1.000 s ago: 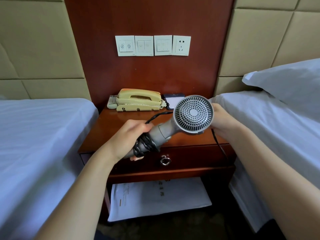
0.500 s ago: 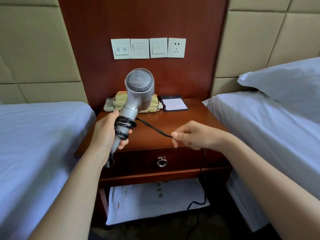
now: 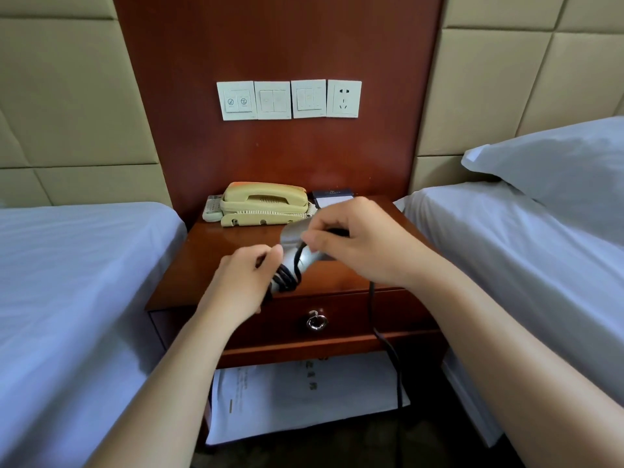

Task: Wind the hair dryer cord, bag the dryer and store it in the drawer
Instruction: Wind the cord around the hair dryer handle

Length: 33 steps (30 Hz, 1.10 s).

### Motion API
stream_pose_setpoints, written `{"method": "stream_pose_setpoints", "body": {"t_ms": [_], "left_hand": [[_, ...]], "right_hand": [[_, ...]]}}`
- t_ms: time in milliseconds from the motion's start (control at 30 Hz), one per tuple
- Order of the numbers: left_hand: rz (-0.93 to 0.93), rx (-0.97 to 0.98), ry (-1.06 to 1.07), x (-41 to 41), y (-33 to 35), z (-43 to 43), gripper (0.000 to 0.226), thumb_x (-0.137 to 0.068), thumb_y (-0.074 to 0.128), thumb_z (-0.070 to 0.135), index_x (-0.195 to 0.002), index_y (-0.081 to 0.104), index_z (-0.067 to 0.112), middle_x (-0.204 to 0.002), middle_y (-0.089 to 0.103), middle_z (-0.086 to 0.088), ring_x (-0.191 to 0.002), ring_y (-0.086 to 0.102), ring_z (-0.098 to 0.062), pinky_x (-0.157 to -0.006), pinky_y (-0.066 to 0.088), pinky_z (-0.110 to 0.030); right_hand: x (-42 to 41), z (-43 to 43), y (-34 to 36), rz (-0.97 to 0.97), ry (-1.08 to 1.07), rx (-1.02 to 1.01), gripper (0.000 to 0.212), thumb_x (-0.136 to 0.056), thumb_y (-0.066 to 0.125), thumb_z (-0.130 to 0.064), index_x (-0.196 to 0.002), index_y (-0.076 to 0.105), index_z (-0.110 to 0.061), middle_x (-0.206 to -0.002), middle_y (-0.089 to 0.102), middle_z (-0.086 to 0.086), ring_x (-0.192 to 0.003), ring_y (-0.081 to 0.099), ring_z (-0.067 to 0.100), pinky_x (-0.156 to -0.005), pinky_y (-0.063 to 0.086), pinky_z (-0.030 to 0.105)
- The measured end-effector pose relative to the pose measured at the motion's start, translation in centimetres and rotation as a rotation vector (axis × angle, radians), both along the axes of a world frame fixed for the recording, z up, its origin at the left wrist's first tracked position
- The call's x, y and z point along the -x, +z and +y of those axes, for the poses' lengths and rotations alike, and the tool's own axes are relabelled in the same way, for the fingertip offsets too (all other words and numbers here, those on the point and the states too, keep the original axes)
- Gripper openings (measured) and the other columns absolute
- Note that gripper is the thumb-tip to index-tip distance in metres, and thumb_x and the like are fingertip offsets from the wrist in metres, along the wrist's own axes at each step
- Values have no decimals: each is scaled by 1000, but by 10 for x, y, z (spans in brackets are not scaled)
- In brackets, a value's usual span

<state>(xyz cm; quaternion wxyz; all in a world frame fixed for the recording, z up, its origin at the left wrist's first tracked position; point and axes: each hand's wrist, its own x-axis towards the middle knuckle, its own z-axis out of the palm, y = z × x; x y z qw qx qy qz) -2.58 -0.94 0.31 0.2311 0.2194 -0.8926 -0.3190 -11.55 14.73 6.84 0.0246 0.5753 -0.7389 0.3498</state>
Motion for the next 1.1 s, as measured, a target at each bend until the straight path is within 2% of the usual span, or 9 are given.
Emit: {"method": "stream_pose_setpoints", "body": {"t_ms": [133,267,400,533,700,767,900,1000,1100], "left_hand": [[-118,35,-143,-5,5,17,64,-94,12,55,-87,60,13,-58,53,-1,-43,54,-12,-56,47,-34],[-220,15,-325,-12,4,23,98,-67,-2,78,-96,63,10,-66,55,-5,-48,47,-10,-62,47,-42],[-259,114,-346,-12,3,31,72,-69,25,81,-80,63,21,-51,48,7,-40,45,-5,-54,44,-38],[-271,178,-294,-9,2,25,35,-84,42,62,-72,60,34,-57,51,5,-49,50,-12,-56,46,-36],[-217,294,-57,-14,8,6,42,-84,34,67,-91,62,37,-80,58,3,-79,61,-24,-69,53,-38],[-161,288,9,-18,9,-4,42,-84,34,66,-77,58,33,-77,59,0,-72,61,-26,-64,51,-37],[-112,146,25,-27,9,-21,40,-88,40,56,-75,60,24,-60,54,-2,-52,61,-24,-50,56,-42],[-108,-15,-32,-25,4,-22,40,-94,44,42,-75,59,9,-54,45,-5,-34,49,-13,-32,41,-24],[-123,-227,-162,-21,0,-16,42,-94,44,34,-90,57,-6,-50,45,-10,-31,44,-18,-30,32,-21]], "right_hand": [[1,-4,3,119,-89,17,26,-87,63,-29,-69,65,-9,-54,54,1,-56,45,10,-53,34,19],[2,-10,-6,197,-142,-42,28,-85,63,-34,-68,63,-12,-47,42,-6,-47,39,13,-49,29,19],[8,-14,-16,183,-163,-99,30,-86,63,-37,-69,62,-12,-47,41,-6,-48,38,11,-53,33,30],[7,-13,-15,150,-119,-96,31,-85,64,-36,-64,60,-12,-48,42,-4,-47,35,12,-49,30,25],[21,-3,-6,-123,-53,-91,41,-88,61,-34,-57,50,-8,-47,32,-8,-46,27,10,-46,24,23],[25,1,-4,-288,14,-124,43,-92,54,-31,-58,44,-7,-49,28,-3,-43,23,11,-41,22,19],[35,7,-6,-409,-21,-102,40,-94,52,-29,-58,43,-14,-51,29,-1,-41,22,9,-38,21,16],[52,10,-11,-423,-95,-8,42,-92,54,-33,-54,46,-17,-49,28,-3,-41,21,8,-39,18,19],[62,11,-21,-402,-160,39,49,-89,57,-41,-46,47,-20,-50,28,1,-45,22,13,-45,19,24]]}}
